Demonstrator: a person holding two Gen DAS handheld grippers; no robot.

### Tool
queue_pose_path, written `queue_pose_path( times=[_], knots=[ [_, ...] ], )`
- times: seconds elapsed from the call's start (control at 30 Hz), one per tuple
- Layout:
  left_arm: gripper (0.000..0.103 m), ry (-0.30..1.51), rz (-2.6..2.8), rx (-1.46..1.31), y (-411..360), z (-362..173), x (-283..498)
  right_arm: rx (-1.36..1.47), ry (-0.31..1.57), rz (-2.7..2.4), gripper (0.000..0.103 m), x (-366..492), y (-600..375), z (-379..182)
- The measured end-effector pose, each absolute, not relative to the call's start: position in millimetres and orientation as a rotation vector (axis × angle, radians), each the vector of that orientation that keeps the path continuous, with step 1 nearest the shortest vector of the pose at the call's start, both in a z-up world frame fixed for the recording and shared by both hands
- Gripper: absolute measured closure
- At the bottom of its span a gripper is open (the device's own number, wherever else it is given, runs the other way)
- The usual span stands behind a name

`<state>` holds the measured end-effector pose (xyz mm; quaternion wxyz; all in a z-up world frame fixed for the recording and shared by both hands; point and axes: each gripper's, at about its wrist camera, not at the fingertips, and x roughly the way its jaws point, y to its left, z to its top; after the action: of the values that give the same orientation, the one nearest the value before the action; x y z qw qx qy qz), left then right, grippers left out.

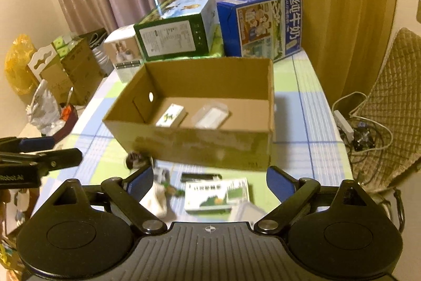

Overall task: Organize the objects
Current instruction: 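Withdraw both tools from the box back over the table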

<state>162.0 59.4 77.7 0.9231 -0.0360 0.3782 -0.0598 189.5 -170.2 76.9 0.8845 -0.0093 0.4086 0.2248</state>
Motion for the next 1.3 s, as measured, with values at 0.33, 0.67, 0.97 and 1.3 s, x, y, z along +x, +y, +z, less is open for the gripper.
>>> queue_pose_path(
  times=[0.33, 0.67, 0.97, 1.3],
  knots=[
    [0.001, 0.713, -0.039, -0.059, 67, 63, 95, -0.003, 0.824, 0.46, 0.002, 127, -196, 54],
    [0.001, 0.73, -0.015, -0.026, 60, 29, 49, 0.032, 0.834, 0.411, 0.002, 70, -217, 20],
    [0.001, 0.799, -0.023, -0.075, 51, -8, 41, 0.069, 0.859, 0.371, 0.002, 63, -227, -2],
    [0.002, 0.838, -0.024, -0.069, 48, -24, 51, 0.08, 0.873, 0.361, 0.002, 71, -230, -9]
  ],
)
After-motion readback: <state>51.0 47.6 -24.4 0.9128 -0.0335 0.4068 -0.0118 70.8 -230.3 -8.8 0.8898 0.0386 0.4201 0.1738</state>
